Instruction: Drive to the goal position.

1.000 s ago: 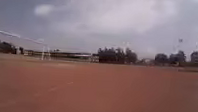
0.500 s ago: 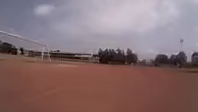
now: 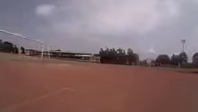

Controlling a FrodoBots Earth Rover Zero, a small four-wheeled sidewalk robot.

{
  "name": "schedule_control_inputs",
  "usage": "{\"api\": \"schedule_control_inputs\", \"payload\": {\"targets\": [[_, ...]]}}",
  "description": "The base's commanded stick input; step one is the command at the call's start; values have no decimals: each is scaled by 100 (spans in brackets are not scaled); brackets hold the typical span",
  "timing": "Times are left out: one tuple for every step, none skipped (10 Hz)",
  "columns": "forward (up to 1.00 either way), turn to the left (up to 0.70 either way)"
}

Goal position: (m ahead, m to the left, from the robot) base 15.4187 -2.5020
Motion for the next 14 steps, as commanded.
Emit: {"api": "schedule_control_inputs", "payload": {"targets": [[63, -31], [63, -18], [63, 0], [63, 0], [63, 0], [63, 0], [63, 0], [63, 0], [63, 0], [63, 0], [63, 0], [63, 0], [63, 0], [63, 0]]}}
